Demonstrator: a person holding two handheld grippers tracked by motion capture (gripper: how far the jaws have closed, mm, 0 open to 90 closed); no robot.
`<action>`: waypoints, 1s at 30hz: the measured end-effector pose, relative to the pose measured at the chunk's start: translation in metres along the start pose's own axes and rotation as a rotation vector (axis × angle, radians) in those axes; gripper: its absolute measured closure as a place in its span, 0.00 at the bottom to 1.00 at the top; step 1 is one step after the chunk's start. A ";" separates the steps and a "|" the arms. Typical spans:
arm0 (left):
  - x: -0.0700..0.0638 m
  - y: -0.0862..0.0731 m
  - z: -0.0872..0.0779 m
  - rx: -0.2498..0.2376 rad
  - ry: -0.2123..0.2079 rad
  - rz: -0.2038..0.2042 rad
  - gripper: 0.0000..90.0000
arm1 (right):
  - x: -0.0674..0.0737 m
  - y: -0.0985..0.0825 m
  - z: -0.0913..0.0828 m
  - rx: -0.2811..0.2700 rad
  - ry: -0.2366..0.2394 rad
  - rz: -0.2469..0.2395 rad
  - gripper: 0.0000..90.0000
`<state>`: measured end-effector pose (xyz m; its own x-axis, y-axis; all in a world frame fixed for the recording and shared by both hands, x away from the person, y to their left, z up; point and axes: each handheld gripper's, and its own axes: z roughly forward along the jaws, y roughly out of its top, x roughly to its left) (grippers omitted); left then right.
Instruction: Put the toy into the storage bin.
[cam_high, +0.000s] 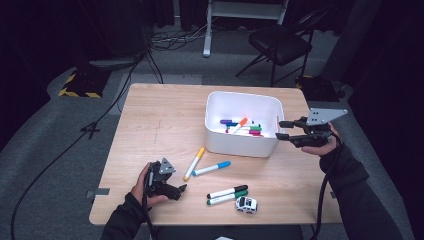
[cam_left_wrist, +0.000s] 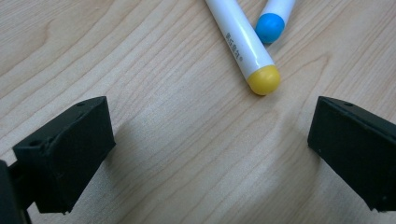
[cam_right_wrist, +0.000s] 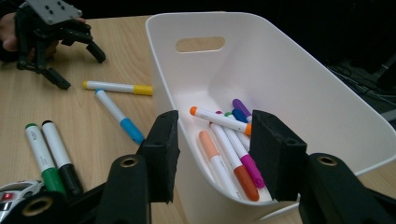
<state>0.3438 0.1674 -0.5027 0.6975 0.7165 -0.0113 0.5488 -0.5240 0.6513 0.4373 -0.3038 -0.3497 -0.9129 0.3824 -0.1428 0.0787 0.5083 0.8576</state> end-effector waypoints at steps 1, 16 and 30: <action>0.000 0.000 0.000 -0.001 -0.001 -0.003 0.01 | 0.004 -0.001 -0.002 -0.009 0.001 -0.015 0.59; -0.002 0.001 0.001 -0.003 0.008 -0.011 0.01 | 0.050 -0.041 0.005 -0.025 0.097 -0.025 0.57; -0.002 0.001 0.001 -0.003 0.007 -0.012 0.01 | 0.082 -0.050 0.091 0.080 0.285 -0.080 0.60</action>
<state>0.3436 0.1647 -0.5031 0.6878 0.7258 -0.0141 0.5556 -0.5138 0.6537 0.3949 -0.2279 -0.4493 -0.9921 0.1132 -0.0540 0.0237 0.5918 0.8057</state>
